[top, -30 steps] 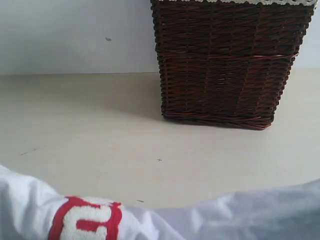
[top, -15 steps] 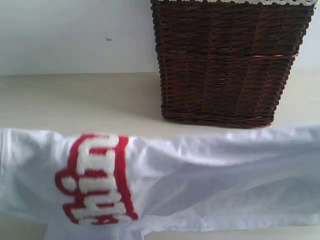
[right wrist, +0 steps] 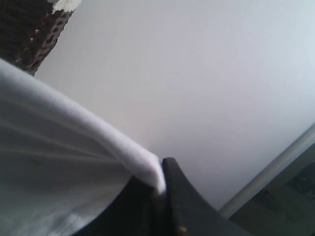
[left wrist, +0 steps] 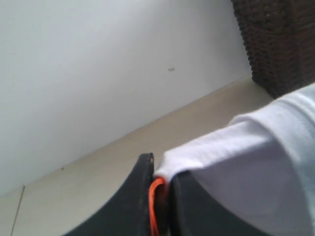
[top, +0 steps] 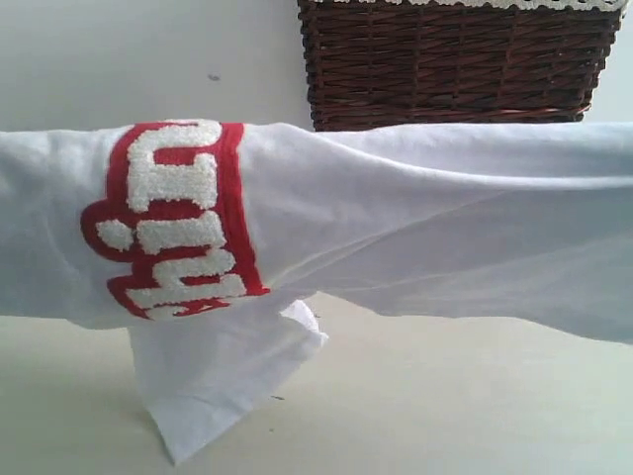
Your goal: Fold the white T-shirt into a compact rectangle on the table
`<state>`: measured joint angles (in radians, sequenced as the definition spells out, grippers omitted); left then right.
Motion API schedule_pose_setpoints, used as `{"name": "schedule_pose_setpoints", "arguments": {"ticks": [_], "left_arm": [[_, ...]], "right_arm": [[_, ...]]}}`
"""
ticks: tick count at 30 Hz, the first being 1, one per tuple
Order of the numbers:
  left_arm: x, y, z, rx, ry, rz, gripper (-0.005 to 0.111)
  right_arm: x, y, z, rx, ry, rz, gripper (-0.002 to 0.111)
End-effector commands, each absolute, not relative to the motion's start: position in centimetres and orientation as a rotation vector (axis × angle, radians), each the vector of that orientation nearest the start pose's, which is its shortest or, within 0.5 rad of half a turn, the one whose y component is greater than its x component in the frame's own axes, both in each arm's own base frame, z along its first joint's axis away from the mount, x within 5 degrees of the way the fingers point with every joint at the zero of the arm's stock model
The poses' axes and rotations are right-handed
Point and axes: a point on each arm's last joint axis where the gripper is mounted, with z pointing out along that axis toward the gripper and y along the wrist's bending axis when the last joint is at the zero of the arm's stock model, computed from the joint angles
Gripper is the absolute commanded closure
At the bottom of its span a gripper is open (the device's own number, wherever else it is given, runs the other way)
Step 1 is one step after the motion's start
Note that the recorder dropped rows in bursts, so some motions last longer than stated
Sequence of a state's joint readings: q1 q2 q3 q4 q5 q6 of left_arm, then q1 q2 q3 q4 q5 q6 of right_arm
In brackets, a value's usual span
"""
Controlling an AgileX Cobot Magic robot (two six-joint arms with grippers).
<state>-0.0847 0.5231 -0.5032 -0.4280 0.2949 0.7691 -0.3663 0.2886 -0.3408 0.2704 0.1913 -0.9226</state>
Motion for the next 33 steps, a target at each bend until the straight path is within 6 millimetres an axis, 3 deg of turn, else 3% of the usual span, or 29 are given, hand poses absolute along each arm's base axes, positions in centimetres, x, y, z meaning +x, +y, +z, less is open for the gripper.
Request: {"name": "schedule_pose_setpoints", "arguments": {"ticks": [1,6,12,19,24,33], "left_arm": [[8.6,-1.8,35.0,0.448,1.553,0.128,0.107],[5.4,-1.9,35.9,0.492,1.505,0.108,0.107],[1.7,-1.9,35.8,0.507,1.415,0.112,0.107],[-1.7,-2.2,34.2,0.590,1.426,0.092,0.107],[-1.8,-2.0,33.9,0.593,1.470,0.113,0.107],[-2.5,-1.7,34.2,0.388,1.609,0.104,0.107]], "right_arm": [[6.2,-1.8,31.8,-0.287,1.590,-0.760,0.108],[4.9,-0.7,32.6,-0.362,1.688,-0.693,0.108],[2.4,0.5,33.5,-0.393,1.655,-0.691,0.108],[-0.9,2.3,32.1,-0.441,1.755,-0.596,0.108],[-1.3,2.3,31.9,-0.377,1.825,-0.544,0.108],[-2.3,0.6,32.1,-0.230,1.899,-0.729,0.108]]}}
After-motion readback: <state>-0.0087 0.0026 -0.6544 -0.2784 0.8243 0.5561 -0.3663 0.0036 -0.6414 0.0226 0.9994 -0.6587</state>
